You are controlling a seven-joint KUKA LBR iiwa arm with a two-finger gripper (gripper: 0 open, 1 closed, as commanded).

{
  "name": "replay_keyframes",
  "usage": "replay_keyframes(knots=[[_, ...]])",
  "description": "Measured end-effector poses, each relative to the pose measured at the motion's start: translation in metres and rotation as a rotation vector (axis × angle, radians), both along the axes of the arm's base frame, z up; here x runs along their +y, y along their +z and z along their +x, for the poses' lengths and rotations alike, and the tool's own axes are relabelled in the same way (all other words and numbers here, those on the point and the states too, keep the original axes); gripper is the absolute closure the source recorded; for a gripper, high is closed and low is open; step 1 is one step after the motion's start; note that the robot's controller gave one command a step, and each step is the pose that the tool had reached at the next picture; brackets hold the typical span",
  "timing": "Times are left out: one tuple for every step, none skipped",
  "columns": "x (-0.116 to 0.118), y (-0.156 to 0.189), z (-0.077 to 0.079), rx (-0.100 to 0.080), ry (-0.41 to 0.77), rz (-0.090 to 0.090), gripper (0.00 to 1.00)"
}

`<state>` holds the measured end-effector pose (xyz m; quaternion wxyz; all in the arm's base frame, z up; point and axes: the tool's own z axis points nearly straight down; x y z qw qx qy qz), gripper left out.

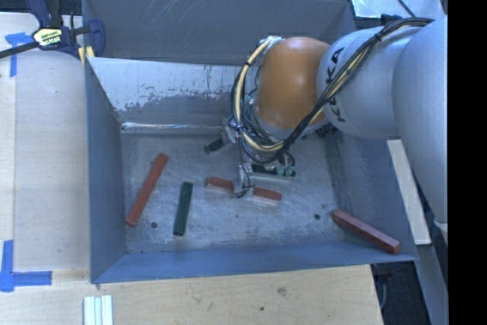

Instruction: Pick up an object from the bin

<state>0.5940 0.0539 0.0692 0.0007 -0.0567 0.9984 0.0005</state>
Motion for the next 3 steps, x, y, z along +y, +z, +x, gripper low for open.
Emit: replay_keyframes(knots=[[-0.01,0.001,-0.076,0.003,0.033,-0.001,0.0],[-0.096,0.005,-0.085,0.0,0.063,-0.005,0.0],[-0.136,0.055,-0.023,-0.009,-0.06,-0.003,0.0]])
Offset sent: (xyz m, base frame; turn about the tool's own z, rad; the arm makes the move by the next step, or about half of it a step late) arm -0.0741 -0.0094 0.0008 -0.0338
